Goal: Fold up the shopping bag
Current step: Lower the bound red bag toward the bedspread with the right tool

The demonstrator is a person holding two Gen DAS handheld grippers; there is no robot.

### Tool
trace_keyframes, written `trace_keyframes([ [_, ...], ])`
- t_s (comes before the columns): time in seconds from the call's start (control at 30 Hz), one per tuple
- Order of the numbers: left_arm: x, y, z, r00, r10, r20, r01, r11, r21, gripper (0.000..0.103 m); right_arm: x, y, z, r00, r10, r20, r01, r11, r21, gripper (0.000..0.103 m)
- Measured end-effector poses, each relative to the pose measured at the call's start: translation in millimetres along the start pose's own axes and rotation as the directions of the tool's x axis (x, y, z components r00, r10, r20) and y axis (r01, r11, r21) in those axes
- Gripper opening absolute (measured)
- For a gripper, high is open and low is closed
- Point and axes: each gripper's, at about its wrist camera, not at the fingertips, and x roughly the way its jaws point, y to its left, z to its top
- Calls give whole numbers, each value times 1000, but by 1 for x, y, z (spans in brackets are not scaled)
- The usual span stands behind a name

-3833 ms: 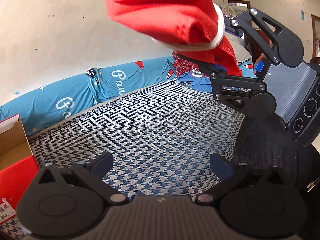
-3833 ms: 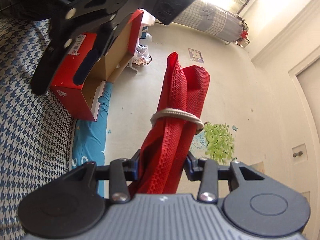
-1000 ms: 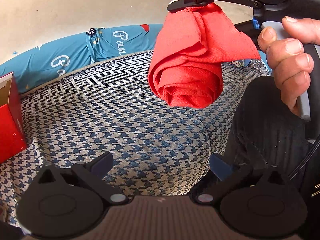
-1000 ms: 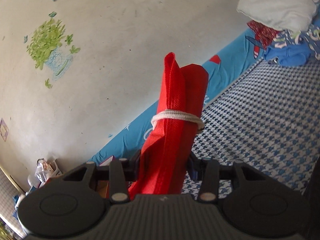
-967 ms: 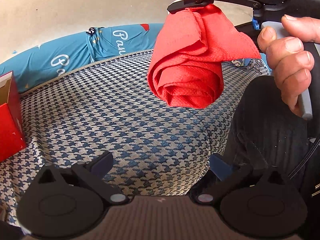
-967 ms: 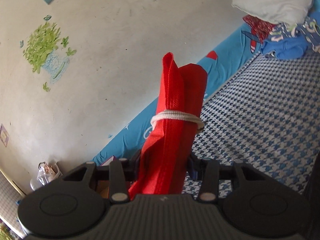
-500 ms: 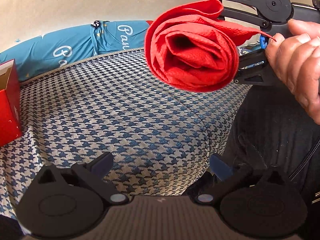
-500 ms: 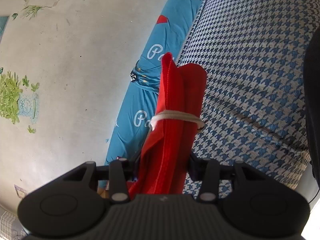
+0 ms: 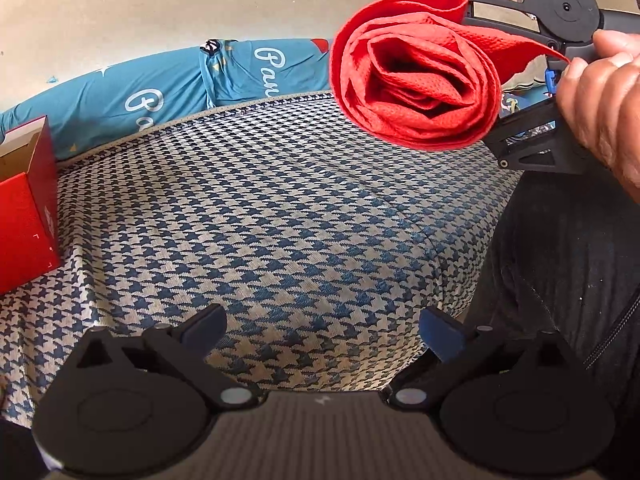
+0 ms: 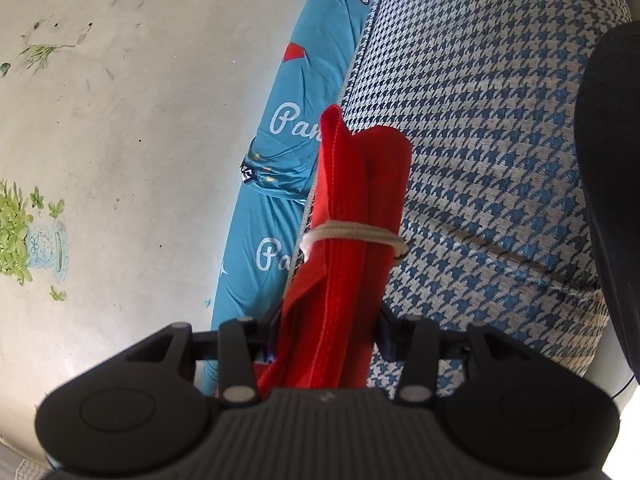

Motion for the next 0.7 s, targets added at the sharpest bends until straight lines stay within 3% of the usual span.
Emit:
trace_keyframes([
  [0.3,-1,-4,-1,1000,0,7,0,1000,30,103,4,8,-8,1000,10,-21,-11,1000,-15,43],
  [0.7,-3,12,-3,1000,12,2,-12,997,-71,103,19,24,-23,996,27,-87,-34,997,-72,43],
])
